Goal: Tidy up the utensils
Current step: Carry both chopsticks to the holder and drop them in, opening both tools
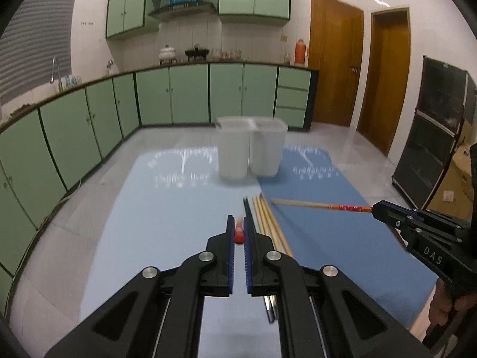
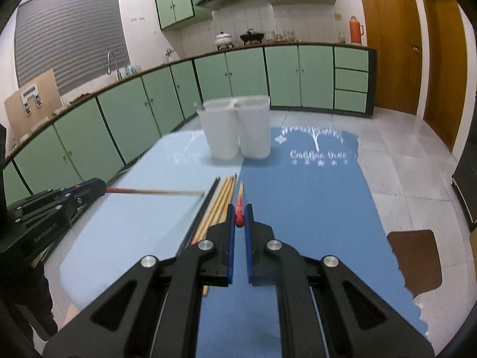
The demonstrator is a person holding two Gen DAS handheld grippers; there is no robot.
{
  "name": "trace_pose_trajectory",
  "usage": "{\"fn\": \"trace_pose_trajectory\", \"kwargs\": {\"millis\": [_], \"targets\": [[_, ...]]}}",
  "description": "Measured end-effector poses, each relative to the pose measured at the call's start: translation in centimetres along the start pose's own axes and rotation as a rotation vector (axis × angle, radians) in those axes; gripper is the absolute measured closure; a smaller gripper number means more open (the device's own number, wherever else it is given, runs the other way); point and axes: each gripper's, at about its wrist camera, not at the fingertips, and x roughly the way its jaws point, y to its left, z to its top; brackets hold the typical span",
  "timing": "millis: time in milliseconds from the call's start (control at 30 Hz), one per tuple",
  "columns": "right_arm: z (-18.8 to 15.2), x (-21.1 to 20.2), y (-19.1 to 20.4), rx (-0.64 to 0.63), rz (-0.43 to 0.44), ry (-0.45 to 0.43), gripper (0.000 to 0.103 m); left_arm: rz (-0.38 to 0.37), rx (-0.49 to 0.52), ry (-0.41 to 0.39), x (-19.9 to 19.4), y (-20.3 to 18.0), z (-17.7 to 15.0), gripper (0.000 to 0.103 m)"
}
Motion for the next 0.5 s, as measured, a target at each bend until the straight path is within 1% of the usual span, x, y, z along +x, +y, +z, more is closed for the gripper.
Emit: {"fn": "trace_pose_trajectory", "kwargs": {"millis": [200,500], "targets": [[3.7,-0.5,-0.4,0.017,0.038,-0.015,0.098,-0.013,0.017,-0.049,-0.1,0.0,2.5,0.097],[8.4,-0.2,-0.2,-0.032,0.069,0.0,0.098,-0.045,0.009,-0.068,0.8,0.9,5.3,0.097]]}}
